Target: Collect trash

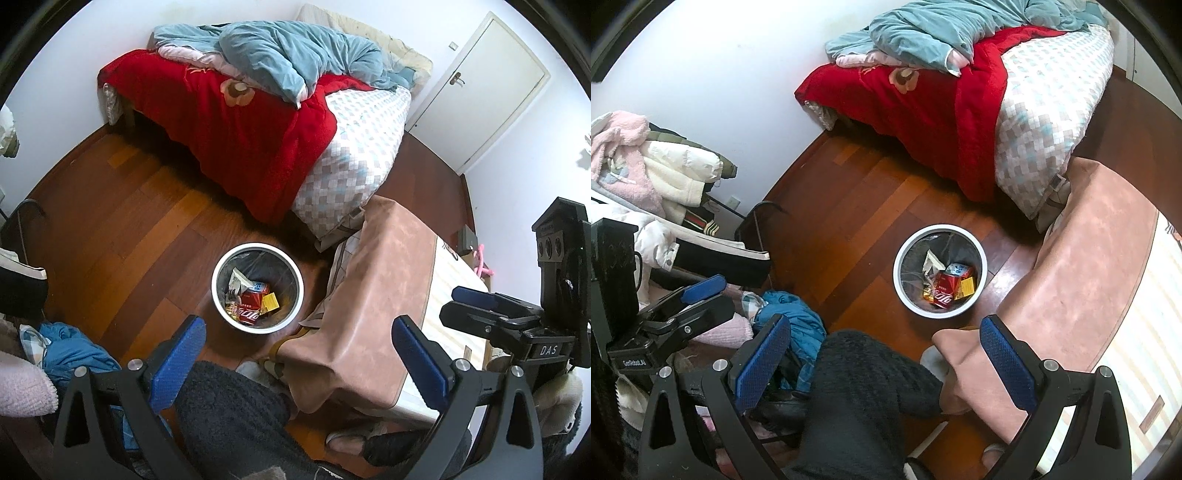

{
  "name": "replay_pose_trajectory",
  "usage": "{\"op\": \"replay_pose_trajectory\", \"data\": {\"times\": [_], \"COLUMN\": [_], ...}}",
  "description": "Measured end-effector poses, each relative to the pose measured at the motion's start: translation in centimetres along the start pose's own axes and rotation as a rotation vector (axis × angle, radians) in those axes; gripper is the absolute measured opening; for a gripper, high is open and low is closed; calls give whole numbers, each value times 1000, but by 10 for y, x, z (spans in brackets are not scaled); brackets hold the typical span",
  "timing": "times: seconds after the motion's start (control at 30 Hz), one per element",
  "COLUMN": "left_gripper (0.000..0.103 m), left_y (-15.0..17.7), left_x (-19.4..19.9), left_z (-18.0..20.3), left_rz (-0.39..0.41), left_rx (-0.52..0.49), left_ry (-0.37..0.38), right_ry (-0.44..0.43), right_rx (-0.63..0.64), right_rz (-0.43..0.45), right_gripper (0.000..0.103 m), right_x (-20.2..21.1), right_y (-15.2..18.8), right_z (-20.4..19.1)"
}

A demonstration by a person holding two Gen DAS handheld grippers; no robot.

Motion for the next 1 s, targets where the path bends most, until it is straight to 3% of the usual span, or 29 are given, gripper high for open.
{"op": "replay_pose_trajectory", "data": {"times": [1.0], "left_gripper": [103], "left_y": [0], "left_x": [-7], "left_z": [-2], "left_rz": [-14], "left_rx": [9], "left_ry": [-3], "right_ry": [-26], "right_rx": [18], "right_rz": [-18], "right_gripper": [103], "right_x": [-9], "right_y": [-3], "right_z": [-10]}}
Point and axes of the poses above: each gripper's, at about its wrist camera, not at the fingertips, and x roughly against the way its jaws point, z to its right, y to its underside, the point moved 3 cm from there along -x, roughly the way its jaws point, and after that the axes turned 15 degrees about x, right-handed, at the moved point
